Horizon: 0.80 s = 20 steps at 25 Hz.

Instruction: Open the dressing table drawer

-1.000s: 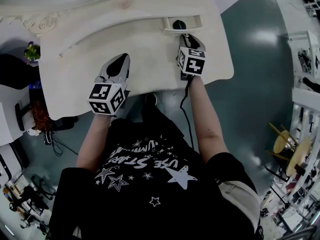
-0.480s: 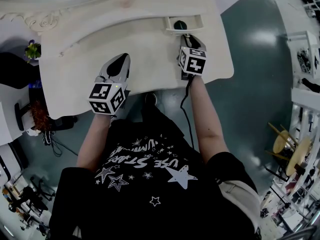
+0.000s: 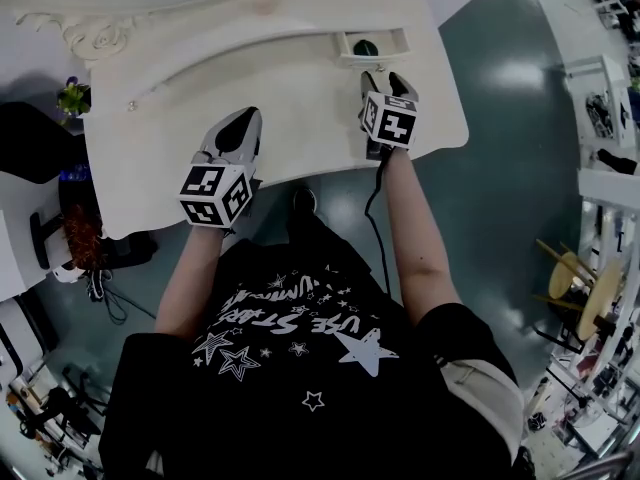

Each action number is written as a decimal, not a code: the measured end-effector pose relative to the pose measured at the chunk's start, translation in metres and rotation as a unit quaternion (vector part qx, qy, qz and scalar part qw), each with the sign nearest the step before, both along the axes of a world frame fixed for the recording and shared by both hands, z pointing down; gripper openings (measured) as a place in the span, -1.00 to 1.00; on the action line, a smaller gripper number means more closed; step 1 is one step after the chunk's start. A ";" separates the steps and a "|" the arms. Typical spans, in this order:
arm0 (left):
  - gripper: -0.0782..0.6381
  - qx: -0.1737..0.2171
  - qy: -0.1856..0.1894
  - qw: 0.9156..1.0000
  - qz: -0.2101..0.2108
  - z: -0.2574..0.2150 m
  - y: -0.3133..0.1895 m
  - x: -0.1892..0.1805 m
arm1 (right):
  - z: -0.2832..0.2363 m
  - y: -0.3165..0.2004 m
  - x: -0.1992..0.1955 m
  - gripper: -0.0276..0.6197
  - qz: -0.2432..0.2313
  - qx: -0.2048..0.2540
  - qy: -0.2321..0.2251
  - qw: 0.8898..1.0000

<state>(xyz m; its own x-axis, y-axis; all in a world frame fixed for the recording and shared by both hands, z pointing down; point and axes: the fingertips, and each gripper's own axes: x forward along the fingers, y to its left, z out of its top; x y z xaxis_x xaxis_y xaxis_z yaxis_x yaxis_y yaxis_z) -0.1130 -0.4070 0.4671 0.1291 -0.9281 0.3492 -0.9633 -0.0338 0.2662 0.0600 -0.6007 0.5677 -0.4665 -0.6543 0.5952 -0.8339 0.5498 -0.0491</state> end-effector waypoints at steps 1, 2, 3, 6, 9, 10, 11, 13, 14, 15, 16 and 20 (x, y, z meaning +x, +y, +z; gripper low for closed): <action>-0.78 0.002 0.001 1.000 0.002 -0.002 0.004 -0.002 | -0.005 0.004 0.001 -0.13 0.005 0.004 -0.001 1.000; -0.78 0.005 0.002 1.000 0.005 -0.004 0.009 -0.004 | -0.011 0.008 0.002 -0.13 0.010 0.009 -0.002 1.000; -0.78 0.007 0.002 1.000 0.009 -0.006 0.014 -0.006 | -0.018 0.013 0.002 -0.14 0.015 0.014 -0.004 1.000; -0.78 0.013 0.003 1.000 0.020 -0.013 0.033 -0.013 | -0.036 0.032 0.003 -0.15 0.030 0.029 -0.013 0.999; -0.78 0.018 0.005 0.999 0.026 -0.018 0.052 -0.023 | -0.051 0.056 0.001 -0.24 0.039 0.039 -0.017 0.998; -0.78 0.020 0.005 0.999 0.028 -0.020 0.059 -0.027 | -0.055 0.064 0.000 -0.28 0.040 0.043 -0.018 0.998; -0.78 0.021 0.005 0.999 0.030 -0.022 0.065 -0.030 | -0.061 0.072 -0.001 -0.33 0.042 0.047 -0.019 0.998; -0.78 0.027 0.004 0.999 0.036 -0.027 0.078 -0.035 | -0.071 0.087 -0.003 -0.48 0.050 0.055 -0.025 0.997; -0.78 0.030 0.003 0.999 0.039 -0.029 0.085 -0.038 | -0.076 0.095 -0.003 -0.57 0.056 0.060 -0.029 0.996; -0.78 0.034 0.004 0.999 0.041 -0.031 0.092 -0.040 | -0.080 0.103 -0.004 -0.67 0.062 0.064 -0.032 0.996; -0.78 0.037 0.004 0.998 0.044 -0.032 0.099 -0.042 | -0.084 0.111 -0.004 -0.74 0.066 0.069 -0.035 0.995; -0.78 0.044 0.007 0.998 0.051 -0.035 0.133 -0.051 | -0.096 0.151 -0.013 -0.82 0.064 0.079 -0.047 0.994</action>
